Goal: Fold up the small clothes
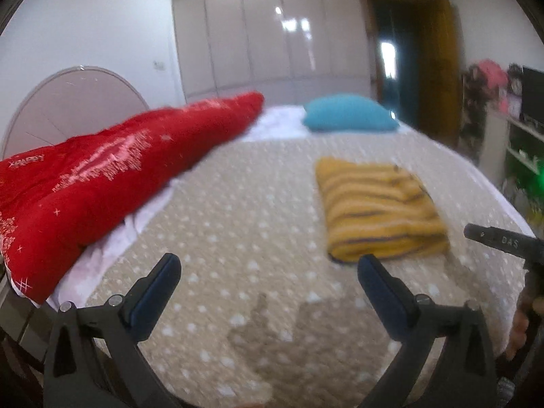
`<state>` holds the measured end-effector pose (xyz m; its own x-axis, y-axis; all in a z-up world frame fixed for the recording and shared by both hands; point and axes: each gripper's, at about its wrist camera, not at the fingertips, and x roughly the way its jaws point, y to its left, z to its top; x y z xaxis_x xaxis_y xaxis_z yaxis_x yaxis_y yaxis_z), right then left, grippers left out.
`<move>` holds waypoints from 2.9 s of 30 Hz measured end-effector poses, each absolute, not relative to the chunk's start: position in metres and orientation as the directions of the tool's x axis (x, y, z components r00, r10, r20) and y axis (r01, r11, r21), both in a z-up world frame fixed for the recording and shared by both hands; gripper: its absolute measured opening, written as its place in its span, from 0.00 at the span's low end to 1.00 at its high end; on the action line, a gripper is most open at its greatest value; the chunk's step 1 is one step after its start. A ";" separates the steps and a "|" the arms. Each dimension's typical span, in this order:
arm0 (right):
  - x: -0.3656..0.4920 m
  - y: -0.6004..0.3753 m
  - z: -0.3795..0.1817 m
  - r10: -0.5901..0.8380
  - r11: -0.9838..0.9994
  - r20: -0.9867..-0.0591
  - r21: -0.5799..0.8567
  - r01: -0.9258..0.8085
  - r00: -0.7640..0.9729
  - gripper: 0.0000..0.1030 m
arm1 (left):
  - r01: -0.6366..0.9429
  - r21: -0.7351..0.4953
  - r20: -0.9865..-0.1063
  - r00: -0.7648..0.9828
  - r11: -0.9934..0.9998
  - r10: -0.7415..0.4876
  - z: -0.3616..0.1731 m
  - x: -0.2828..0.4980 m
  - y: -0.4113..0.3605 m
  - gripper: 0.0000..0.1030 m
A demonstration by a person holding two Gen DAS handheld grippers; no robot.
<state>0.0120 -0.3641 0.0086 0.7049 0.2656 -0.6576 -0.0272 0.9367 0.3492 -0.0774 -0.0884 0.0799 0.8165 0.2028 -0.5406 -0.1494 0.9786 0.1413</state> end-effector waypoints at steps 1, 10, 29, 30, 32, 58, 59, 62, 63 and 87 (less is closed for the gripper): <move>0.010 -0.362 0.011 0.265 0.940 -0.656 0.339 -0.038 0.707 0.56 | -0.142 0.137 -0.555 0.809 0.980 0.195 0.078 -0.076 -0.092 1.00; -0.002 -0.347 0.004 0.207 0.970 -0.674 0.235 -0.059 0.709 0.61 | -0.096 0.157 -0.662 0.729 0.983 0.177 0.044 -0.067 -0.108 1.00; 0.004 -0.331 -0.026 0.175 0.979 -0.693 0.200 -0.046 0.700 0.65 | -0.123 0.072 -0.832 0.540 0.990 0.128 -0.031 -0.038 -0.079 1.00; 0.004 -0.330 -0.028 0.176 0.979 -0.696 0.199 -0.048 0.696 0.65 | -0.121 0.067 -0.841 0.527 0.990 0.122 -0.035 -0.037 -0.078 1.00; 0.004 -0.327 -0.031 0.176 0.979 -0.701 0.197 -0.049 0.691 0.65 | -0.122 0.060 -0.854 0.507 0.991 0.114 -0.042 -0.035 -0.077 1.00; 0.006 -0.302 -0.059 0.071 0.997 -0.723 0.067 -0.032 0.687 0.79 | -0.122 0.060 -0.855 0.505 0.991 0.115 -0.049 -0.034 -0.075 1.00; 0.006 -0.302 -0.060 0.070 0.997 -0.721 0.066 -0.033 0.689 0.79 | -0.122 0.061 -0.855 0.505 0.991 0.115 -0.049 -0.034 -0.075 1.00; 0.005 -0.300 -0.061 0.059 0.998 -0.714 0.051 -0.032 0.697 0.81 | -0.121 0.069 -0.854 0.505 0.990 0.121 -0.049 -0.034 -0.075 1.00; 0.004 -0.298 -0.062 0.056 0.998 -0.712 0.048 -0.032 0.700 0.81 | -0.121 0.071 -0.854 0.506 0.990 0.123 -0.049 -0.034 -0.075 1.00; 0.001 -0.293 -0.065 0.056 0.998 -0.693 0.042 -0.037 0.719 0.91 | -0.114 0.077 -0.850 0.513 0.990 0.125 -0.051 -0.035 -0.076 1.00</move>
<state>0.0015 -0.2933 -0.0653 0.7188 0.0556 -0.6930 -0.0371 0.9984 0.0416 -0.0353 -0.0756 -0.0506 0.5125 0.1249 -0.8495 -0.1142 0.9905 0.0768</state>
